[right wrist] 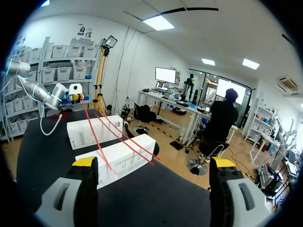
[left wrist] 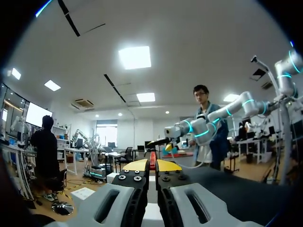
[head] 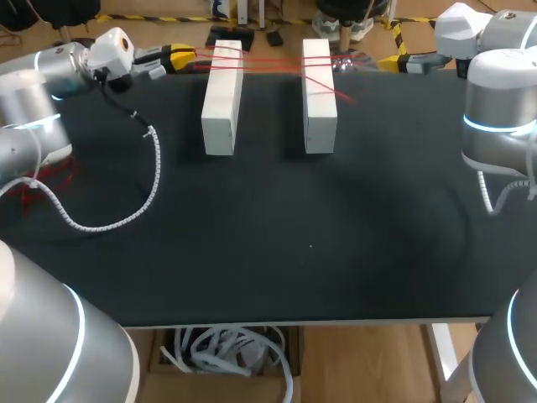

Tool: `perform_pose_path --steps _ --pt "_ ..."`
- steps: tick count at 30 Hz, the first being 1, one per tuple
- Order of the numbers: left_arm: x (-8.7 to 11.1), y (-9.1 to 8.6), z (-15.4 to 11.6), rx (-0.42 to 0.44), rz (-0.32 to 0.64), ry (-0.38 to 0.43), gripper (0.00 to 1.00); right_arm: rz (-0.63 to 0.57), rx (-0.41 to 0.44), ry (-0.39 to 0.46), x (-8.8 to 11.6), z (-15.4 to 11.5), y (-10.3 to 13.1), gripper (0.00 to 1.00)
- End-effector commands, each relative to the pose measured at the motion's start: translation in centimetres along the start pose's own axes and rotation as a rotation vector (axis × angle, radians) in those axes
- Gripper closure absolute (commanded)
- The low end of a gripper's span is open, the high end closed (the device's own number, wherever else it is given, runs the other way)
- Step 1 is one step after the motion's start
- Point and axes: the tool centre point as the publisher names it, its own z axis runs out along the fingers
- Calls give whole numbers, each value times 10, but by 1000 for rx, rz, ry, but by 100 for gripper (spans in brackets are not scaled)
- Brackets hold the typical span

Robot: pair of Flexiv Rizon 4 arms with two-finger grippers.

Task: Grab the tape and strap the tape.

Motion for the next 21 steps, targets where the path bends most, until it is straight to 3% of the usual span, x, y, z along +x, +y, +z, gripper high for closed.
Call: perform_pose_path --steps 1,13,16,21 --pt "11 -11 2 21 15 -44 100 0 -1 0 0 0 0 0" --pt "14 -29 1 7 26 -26 100 0 -1 0 0 0 0 0" --pt "14 -31 0 -66 23 -15 100 0 -1 0 0 0 0 0" --pt "14 -31 0 -66 23 -15 100 0 -1 0 0 0 0 0"
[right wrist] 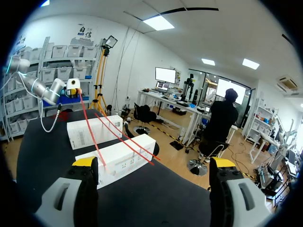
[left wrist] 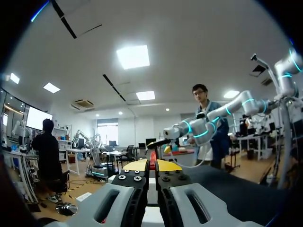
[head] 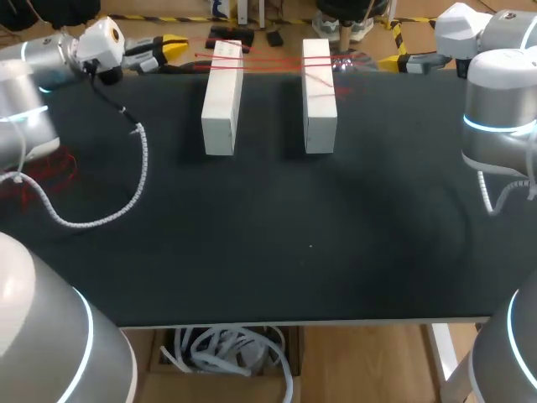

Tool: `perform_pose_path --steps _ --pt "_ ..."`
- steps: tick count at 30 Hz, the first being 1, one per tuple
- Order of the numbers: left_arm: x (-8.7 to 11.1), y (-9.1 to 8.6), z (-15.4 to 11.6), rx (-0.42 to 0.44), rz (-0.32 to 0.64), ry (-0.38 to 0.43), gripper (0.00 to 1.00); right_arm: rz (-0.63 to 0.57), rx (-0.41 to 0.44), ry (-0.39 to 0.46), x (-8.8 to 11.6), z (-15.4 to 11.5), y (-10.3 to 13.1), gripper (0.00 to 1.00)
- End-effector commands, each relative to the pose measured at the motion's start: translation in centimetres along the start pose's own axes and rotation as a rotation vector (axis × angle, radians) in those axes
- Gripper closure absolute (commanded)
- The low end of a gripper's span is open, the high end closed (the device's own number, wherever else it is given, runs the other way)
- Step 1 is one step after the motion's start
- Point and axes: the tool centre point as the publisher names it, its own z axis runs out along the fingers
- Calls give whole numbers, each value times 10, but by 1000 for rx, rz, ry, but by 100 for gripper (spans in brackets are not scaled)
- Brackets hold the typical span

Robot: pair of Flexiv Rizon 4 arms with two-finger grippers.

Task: Grab the tape and strap the tape.

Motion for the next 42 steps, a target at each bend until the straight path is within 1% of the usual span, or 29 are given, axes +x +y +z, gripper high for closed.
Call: perform_pose_path --steps 1,16,17,19,20,22,23,24,25,26,27,28,29,31,32,34,35,38,42 --pt "4 -6 2 -20 -1 -11 100 0 -1 0 0 0 0 0" --pt "4 -6 2 -20 -1 -11 100 0 -1 0 0 0 0 0" --pt "6 -7 3 10 -10 -10 100 0 -1 0 0 0 0 0" --pt "8 -9 7 29 -15 -4 100 0 -1 0 0 0 0 0" --pt "9 -11 10 79 -30 -12 100 0 -1 0 0 0 0 0" --pt "11 -15 14 82 -35 4 100 0 -1 0 0 0 0 0" --pt "12 -18 16 133 -44 -2 100 0 -1 0 0 0 0 0" --pt "13 -21 19 159 -46 -8 100 0 -1 0 0 0 0 0" --pt "14 -24 21 162 -51 6 100 0 -1 0 0 0 0 0" --pt "16 -27 23 208 -57 12 100 0 -1 0 0 0 0 0" --pt "17 -32 25 233 -53 9 100 0 -1 0 0 0 0 0" --pt "18 -36 27 229 -58 19 100 0 -1 0 0 0 0 0" --pt "20 -41 29 263 -60 16 100 0 -1 0 0 0 0 0" --pt "22 -49 31 273 -58 16 100 0 -1 0 0 0 0 0" --pt "23 -53 32 295 -64 15 100 0 -1 0 0 0 0 0" --pt "26 -59 33 289 -61 13 100 0 -1 0 0 0 0 0" --pt "27 -63 33 310 -67 8 100 0 -1 0 0 0 0 0" --pt "33 -71 34 299 -63 10 100 0 -1 0 0 0 0 0" --pt "38 -77 34 280 -63 14 100 0 -1 0 0 0 0 0"
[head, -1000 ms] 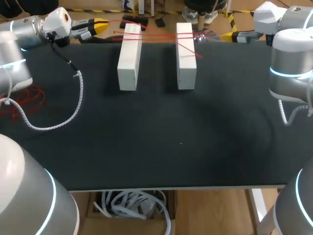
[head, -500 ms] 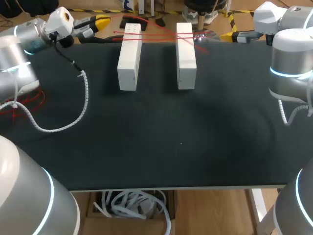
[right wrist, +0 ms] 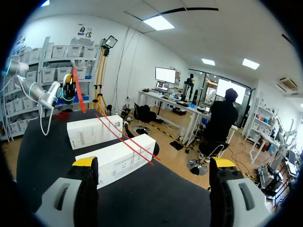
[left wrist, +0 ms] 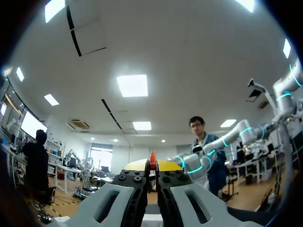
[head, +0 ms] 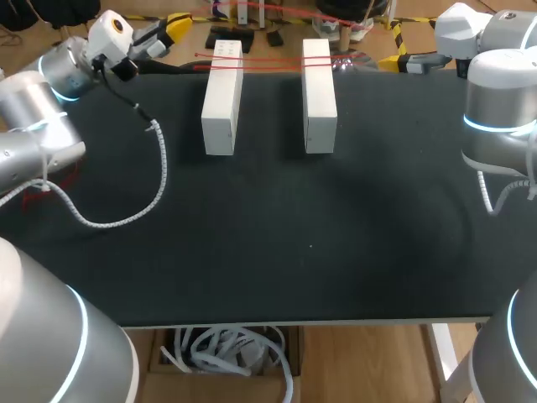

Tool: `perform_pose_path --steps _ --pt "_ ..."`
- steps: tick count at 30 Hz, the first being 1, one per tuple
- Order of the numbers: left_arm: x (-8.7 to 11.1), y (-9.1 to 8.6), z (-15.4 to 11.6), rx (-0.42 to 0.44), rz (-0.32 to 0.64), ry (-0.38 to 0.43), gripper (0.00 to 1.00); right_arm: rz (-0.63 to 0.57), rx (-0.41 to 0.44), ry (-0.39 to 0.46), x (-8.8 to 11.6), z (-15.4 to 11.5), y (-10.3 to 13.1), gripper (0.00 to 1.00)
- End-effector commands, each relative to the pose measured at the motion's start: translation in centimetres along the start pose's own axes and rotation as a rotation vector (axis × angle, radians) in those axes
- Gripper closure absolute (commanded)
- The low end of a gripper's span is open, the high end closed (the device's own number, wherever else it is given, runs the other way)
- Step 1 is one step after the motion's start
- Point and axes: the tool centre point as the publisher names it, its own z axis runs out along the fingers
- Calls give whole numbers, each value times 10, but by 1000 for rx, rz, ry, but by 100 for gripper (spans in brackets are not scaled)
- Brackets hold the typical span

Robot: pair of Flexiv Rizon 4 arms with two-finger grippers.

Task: Grab the tape and strap the tape.

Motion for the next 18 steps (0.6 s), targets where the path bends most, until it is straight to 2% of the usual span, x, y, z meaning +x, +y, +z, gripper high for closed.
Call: perform_pose_path --steps 1,18 --pt "11 -12 4 -22 4 -21 100 0 -1 0 0 0 0 0" --pt "39 -40 20 -21 57 -35 100 0 -1 0 0 0 0 0"
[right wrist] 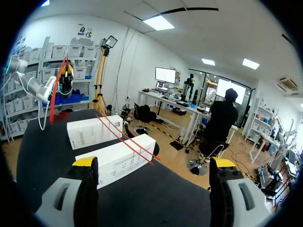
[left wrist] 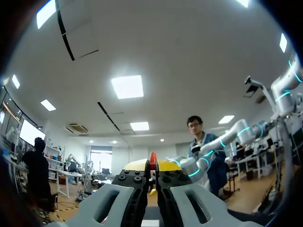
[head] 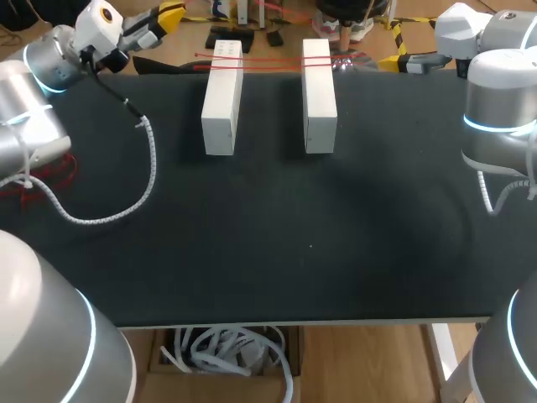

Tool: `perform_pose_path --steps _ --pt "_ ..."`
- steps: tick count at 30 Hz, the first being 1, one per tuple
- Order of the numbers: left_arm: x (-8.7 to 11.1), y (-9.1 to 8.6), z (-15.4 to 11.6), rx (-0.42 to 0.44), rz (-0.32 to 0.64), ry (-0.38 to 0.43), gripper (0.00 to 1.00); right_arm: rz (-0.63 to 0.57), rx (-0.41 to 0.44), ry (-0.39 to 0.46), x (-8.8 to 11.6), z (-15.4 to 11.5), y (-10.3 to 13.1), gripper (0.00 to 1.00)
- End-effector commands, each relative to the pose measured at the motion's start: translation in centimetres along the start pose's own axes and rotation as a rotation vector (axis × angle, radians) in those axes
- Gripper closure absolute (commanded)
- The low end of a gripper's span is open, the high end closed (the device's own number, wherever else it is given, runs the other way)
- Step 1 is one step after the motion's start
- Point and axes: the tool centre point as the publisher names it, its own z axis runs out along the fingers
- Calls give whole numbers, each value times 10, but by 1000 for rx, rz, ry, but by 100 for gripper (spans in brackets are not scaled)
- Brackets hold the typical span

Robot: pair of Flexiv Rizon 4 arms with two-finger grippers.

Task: Grab the tape and strap the tape.

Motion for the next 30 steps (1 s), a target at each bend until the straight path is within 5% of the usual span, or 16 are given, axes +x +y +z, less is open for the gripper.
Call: perform_pose_path --steps 1,30 --pt "11 -6 3 -13 5 -54 100 0 -1 0 0 0 0 0" --pt "38 -24 12 -8 22 -26 100 0 -1 0 0 0 0 0"
